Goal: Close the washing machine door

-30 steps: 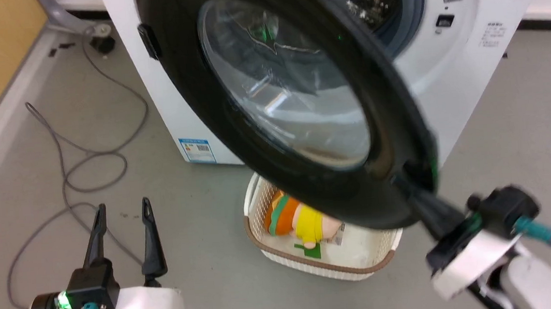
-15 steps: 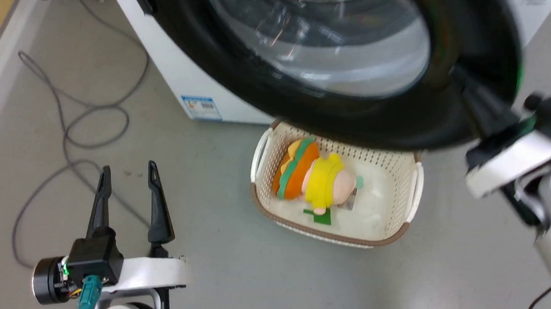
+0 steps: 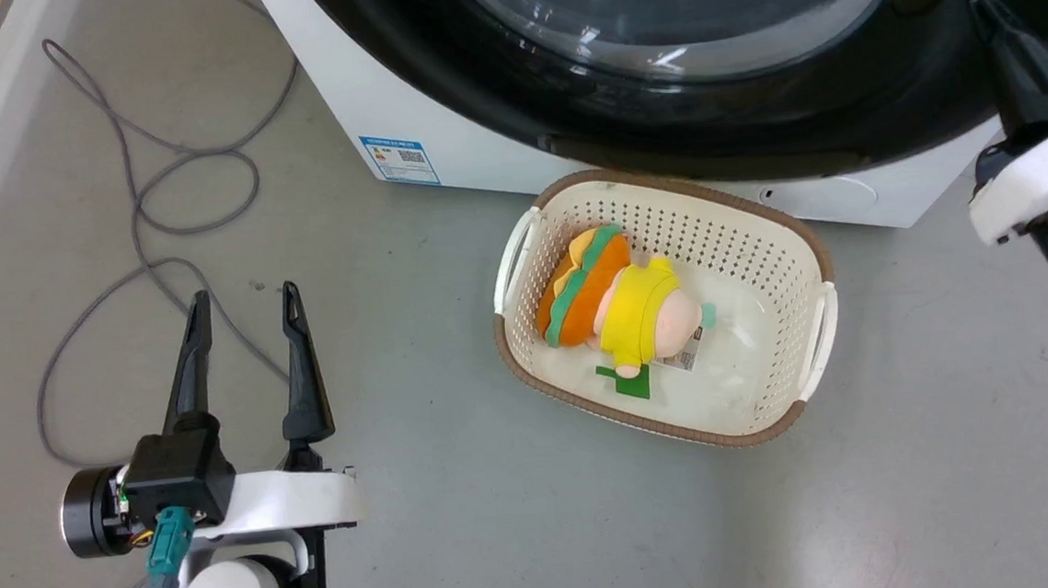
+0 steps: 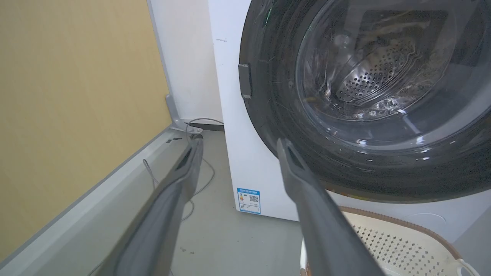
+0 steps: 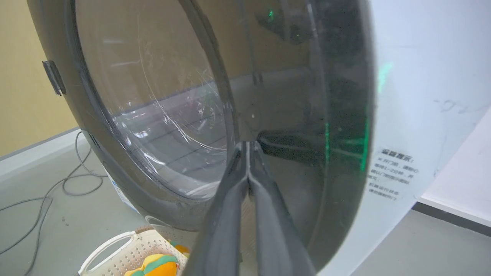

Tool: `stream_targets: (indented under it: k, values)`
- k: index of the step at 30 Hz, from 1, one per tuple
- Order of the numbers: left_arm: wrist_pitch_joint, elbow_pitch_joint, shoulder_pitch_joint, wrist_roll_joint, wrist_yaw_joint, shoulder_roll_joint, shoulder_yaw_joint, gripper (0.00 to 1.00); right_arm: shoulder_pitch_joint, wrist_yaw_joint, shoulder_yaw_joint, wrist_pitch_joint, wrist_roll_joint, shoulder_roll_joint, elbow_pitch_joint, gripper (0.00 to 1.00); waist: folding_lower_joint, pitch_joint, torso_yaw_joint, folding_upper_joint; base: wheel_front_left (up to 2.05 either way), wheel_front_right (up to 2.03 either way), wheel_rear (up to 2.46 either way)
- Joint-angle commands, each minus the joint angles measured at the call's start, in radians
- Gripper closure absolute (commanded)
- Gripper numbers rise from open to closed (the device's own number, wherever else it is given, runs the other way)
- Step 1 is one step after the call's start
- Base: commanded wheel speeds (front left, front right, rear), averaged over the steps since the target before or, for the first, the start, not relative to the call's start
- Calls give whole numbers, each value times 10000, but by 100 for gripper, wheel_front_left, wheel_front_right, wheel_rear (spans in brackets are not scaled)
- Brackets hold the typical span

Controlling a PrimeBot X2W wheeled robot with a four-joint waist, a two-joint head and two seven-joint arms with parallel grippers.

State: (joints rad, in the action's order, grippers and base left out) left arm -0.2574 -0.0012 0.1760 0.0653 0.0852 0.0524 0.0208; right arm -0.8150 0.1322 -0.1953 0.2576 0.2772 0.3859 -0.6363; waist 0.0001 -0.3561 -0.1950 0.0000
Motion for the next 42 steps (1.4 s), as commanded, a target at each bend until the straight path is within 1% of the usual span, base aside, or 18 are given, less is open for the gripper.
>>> stream_targets:
  k: [1, 5, 11, 15, 17, 20, 22, 23, 28, 33, 37, 42]
  values:
    - [-43, -50, 189, 65, 41, -16, 20, 0, -318, -15, 82, 40, -55, 104, -265, 100, -1, -41, -27, 0, 0, 0, 0]
    - [-43, -71, 231, 110, 62, -19, 29, 0, -819, -15, 281, 40, -215, 115, -900, 100, -1, -132, -48, 0, 0, 0, 0]
    - [-43, -87, 287, 111, 101, -20, 35, 0, -1299, -15, 697, 41, -473, 62, -1502, 100, -1, -174, -75, 0, 0, 0, 0]
    - [-43, -36, 245, 32, 94, -21, -40, 0, -1231, -15, 861, 41, -663, -163, -1586, 100, -1, -22, -3, 0, 0, 0, 0]
    - [-43, 30, 188, -15, 87, -21, -70, 0, -1070, -15, 971, 41, -703, -277, -1365, 100, -1, 129, 57, 0, 0, 0, 0]
    - [-43, 165, 97, -71, 79, -21, -81, 0, -597, -15, 1285, 41, -670, -404, -497, 100, -1, 435, 167, 0, 0, 0, 0]
    - [-43, 234, -5, -125, 78, -21, -140, 0, -162, -15, 1521, 41, -738, -508, 361, 100, -1, 676, 307, 0, 0, 0, 0]
    - [-43, 234, -5, -125, 78, -21, -140, 0, -162, -15, 1521, 41, -738, -508, 361, 100, -1, 676, 307, 0, 0, 0, 0]
    - [-44, 400, -269, -250, 31, -21, -247, 0, 1091, -15, 2032, 41, -1199, -899, 2937, 100, -1, 1292, 662, 0, 0, 0, 0]
    - [-44, 539, -517, -366, -33, -6, -291, 0, 2472, -15, 2222, 41, -1758, -1422, 4881, 100, -1, 1831, 1014, 0, 0, 0, 0]
    - [-44, 641, -713, -417, -54, 0, -312, 0, 3558, -15, 2178, 41, -1890, -1877, 5885, 100, -1, 2191, 1232, 0, 0, 0, 0]
    - [-44, 698, -1041, -466, -9, 0, -334, 0, 4968, -15, 2229, 41, -2060, -2400, 6270, 100, -1, 2616, 1474, 0, 0, 0, 0]
